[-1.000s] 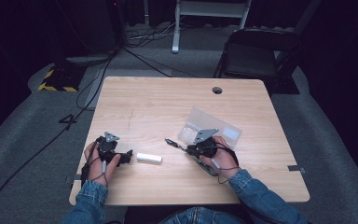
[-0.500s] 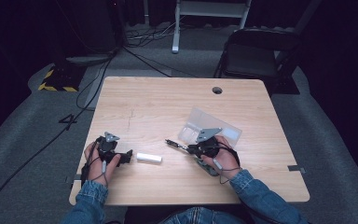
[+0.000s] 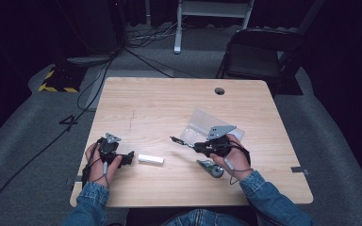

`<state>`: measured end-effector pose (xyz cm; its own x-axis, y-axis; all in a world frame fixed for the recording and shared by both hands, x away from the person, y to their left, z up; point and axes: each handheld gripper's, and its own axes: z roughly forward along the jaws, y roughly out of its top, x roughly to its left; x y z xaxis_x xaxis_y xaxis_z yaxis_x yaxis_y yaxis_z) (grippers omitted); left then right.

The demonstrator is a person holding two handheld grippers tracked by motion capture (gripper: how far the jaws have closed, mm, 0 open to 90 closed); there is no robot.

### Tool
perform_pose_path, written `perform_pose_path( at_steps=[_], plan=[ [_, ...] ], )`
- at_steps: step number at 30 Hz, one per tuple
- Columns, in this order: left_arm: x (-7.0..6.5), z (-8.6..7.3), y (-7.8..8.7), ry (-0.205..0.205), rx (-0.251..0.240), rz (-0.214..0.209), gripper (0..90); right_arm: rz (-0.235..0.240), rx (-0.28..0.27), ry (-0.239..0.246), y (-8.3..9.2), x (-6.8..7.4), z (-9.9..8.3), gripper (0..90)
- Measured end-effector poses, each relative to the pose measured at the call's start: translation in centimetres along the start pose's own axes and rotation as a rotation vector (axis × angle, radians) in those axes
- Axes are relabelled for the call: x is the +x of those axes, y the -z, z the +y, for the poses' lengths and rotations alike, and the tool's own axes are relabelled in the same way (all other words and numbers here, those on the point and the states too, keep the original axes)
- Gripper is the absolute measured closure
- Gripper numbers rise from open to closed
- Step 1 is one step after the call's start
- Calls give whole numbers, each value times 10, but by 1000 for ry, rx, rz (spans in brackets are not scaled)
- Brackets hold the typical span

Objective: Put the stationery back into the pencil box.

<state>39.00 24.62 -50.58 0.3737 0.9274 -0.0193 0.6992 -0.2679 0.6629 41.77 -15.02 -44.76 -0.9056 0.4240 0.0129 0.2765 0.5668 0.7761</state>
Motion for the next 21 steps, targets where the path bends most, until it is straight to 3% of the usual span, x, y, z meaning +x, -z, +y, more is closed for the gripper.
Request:
perform_pose_path(
  at_steps=[13, 21],
  plan=[
    [0, 0, 0, 3, -1, -2, 0, -10, -40, -20, 32, -5, 3, 805],
    [0, 0, 0, 3, -1, -2, 0, -30, -25, -32, 49, -11, -6, 805]
  ],
)
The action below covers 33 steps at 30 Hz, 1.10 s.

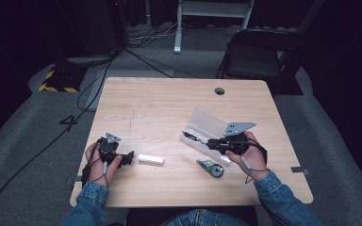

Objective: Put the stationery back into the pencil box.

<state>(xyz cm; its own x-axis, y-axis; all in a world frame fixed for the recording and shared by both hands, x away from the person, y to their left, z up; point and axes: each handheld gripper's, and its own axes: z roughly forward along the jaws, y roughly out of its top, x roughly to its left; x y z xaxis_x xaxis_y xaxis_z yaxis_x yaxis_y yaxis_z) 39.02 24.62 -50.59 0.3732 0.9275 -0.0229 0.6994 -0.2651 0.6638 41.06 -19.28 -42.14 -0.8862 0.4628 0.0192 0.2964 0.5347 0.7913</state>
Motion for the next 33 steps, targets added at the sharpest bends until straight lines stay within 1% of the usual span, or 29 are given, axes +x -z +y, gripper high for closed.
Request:
perform_pose_path(
  at_steps=[4, 7, 12, 17, 21, 25, 29, 33],
  plan=[
    [0, 0, 0, 0, 0, 0, 0, -12, 21, 0, 7, -4, -6, 805],
    [0, 0, 0, 0, 0, 0, 0, -23, 29, -17, 13, -8, -12, 805],
    [0, 0, 0, 0, 0, 1, 0, -45, 31, -35, 20, -16, -20, 805],
    [0, 0, 0, 0, 0, 1, 0, -62, 31, -47, 23, -21, -23, 805],
    [0, 0, 0, 0, 0, 0, 0, -81, 43, -51, 22, -26, -26, 805],
    [0, 0, 0, 0, 0, 0, 0, -111, 61, -52, 18, -30, -30, 805],
    [0, 0, 0, 0, 0, 0, 0, -139, 91, -46, 13, -34, -34, 805],
    [0, 0, 0, 0, 0, 1, 0, -141, 110, -52, 8, -37, -37, 805]
  ],
)
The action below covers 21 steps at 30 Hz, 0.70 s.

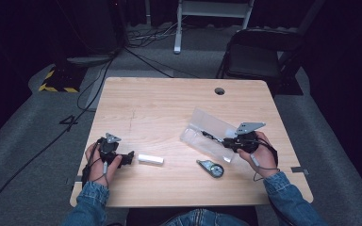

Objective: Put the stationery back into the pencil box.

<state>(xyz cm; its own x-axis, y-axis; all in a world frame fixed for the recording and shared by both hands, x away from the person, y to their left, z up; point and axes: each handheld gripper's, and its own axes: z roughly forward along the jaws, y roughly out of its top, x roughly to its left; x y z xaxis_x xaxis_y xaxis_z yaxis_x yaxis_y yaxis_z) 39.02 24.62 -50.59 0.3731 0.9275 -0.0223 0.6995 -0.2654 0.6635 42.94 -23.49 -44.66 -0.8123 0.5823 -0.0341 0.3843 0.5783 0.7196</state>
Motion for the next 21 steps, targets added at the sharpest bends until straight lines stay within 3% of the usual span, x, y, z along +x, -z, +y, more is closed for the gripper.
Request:
perform_pose_path(
  at_steps=[21],
  plan=[
    [0, 0, 0, 0, 0, 0, 0, -31, 58, 4, -20, 1, -4, 804]
  ],
)
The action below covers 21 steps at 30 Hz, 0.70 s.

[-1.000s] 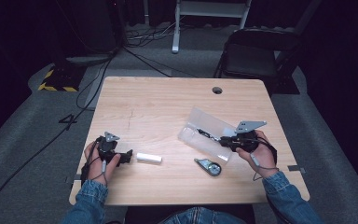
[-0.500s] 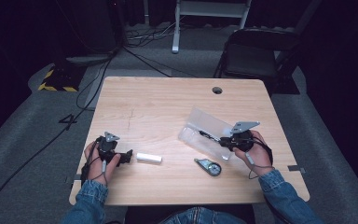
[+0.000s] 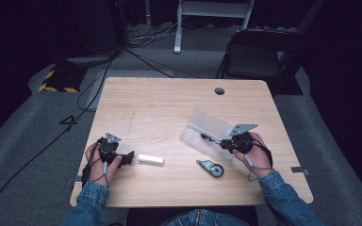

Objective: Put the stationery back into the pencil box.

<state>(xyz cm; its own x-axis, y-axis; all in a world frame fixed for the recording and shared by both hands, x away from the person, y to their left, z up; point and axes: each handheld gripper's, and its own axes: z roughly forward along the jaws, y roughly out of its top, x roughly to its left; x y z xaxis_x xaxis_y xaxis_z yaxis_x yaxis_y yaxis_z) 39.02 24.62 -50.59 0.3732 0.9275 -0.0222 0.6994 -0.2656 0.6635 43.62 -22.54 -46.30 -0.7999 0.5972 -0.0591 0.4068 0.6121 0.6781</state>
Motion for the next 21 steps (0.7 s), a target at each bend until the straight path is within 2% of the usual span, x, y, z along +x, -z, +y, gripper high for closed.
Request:
perform_pose_path(
  at_steps=[21],
  plan=[
    [0, 0, 0, -1, 0, 1, 0, -22, 10, -6, -3, 0, -1, 803]
  ],
)
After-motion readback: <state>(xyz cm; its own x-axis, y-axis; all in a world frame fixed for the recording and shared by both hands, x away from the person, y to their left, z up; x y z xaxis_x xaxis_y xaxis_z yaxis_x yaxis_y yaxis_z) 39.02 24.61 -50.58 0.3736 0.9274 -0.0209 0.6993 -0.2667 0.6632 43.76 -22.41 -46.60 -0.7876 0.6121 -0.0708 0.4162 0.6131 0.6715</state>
